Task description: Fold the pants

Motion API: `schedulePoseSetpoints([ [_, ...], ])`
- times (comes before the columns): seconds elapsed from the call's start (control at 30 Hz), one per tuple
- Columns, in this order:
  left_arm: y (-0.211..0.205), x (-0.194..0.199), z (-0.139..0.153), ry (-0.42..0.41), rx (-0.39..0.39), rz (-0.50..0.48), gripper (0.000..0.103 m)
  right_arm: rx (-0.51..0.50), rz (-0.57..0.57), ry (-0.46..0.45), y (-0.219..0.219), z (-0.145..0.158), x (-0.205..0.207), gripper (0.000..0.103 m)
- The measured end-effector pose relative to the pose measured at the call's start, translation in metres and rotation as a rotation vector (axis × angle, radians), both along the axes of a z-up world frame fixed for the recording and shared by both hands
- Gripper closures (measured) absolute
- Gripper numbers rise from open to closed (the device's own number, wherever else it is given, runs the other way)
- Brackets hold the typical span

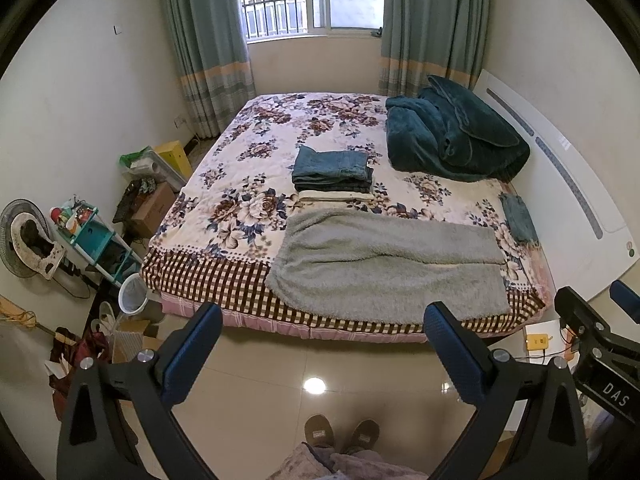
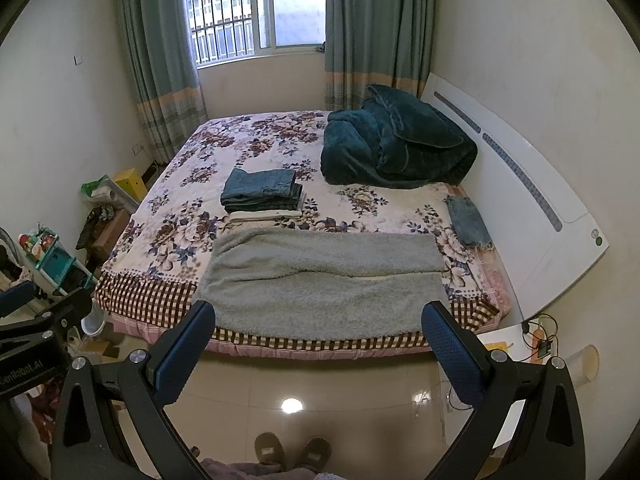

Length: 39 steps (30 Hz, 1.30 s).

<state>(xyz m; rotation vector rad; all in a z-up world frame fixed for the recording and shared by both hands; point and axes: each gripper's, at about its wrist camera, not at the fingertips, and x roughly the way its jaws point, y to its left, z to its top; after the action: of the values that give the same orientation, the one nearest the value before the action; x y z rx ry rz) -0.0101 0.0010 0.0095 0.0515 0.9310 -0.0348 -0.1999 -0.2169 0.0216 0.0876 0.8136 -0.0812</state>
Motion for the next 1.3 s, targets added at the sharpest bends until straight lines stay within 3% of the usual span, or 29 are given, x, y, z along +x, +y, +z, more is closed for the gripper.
schedulePoseSetpoints([
  [0.67, 0.008, 0.005, -0.003, -0.005, -0.001, 0.017, 0.000, 0.001, 0.013, -0.002, 0.007, -0.002, 0.007, 0.000],
  [0.83, 0.006, 0.016, -0.013, -0.070, 0.033, 0.072, 0.000, 0.021, -0.009, 0.008, -0.008, -0.014, 0.020, 0.000],
  [1.03, -0.010, 0.062, -0.041, -0.117, 0.063, 0.141, 0.000, 0.073, -0.069, 0.024, -0.043, -0.046, 0.070, 0.000],
  [1.3, -0.031, 0.165, -0.101, -0.007, 0.079, 0.176, 0.000, 0.070, -0.172, 0.102, -0.088, -0.103, 0.189, 0.000],
])
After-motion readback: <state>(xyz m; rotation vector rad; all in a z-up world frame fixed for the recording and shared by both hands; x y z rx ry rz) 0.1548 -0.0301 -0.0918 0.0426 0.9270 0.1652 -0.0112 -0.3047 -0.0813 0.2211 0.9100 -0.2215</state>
